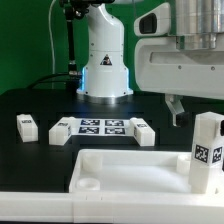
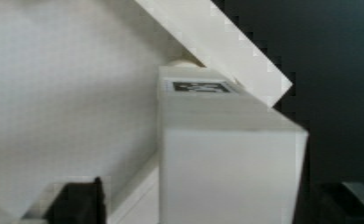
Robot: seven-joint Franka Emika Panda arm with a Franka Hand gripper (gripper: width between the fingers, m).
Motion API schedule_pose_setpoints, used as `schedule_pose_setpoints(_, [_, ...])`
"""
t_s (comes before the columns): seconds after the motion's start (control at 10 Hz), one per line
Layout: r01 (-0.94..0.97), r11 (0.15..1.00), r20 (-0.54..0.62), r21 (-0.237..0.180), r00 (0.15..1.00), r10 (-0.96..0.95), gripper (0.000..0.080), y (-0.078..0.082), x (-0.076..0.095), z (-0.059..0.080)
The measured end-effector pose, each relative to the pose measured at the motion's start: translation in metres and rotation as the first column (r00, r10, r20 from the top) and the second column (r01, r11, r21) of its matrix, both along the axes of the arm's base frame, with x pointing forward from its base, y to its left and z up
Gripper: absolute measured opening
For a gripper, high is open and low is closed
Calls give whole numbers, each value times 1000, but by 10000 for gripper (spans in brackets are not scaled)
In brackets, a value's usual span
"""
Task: Assemble desk
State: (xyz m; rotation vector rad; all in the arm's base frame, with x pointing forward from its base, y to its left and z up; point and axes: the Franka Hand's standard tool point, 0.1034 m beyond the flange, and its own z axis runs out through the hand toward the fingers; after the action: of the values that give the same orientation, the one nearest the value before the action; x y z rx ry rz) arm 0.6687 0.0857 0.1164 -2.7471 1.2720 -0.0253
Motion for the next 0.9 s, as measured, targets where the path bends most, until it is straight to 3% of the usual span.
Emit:
schedule_pose_setpoints(0.4, [-388,921,25,-35,921,389,646,15,-3,0])
schedule_pose_setpoints(0.7, [-585,809,36,-56,809,587,648,14,-3,0])
schedule_pose_setpoints(0.9, [-710,695,14,-112,699,715,648,18,-4,-2])
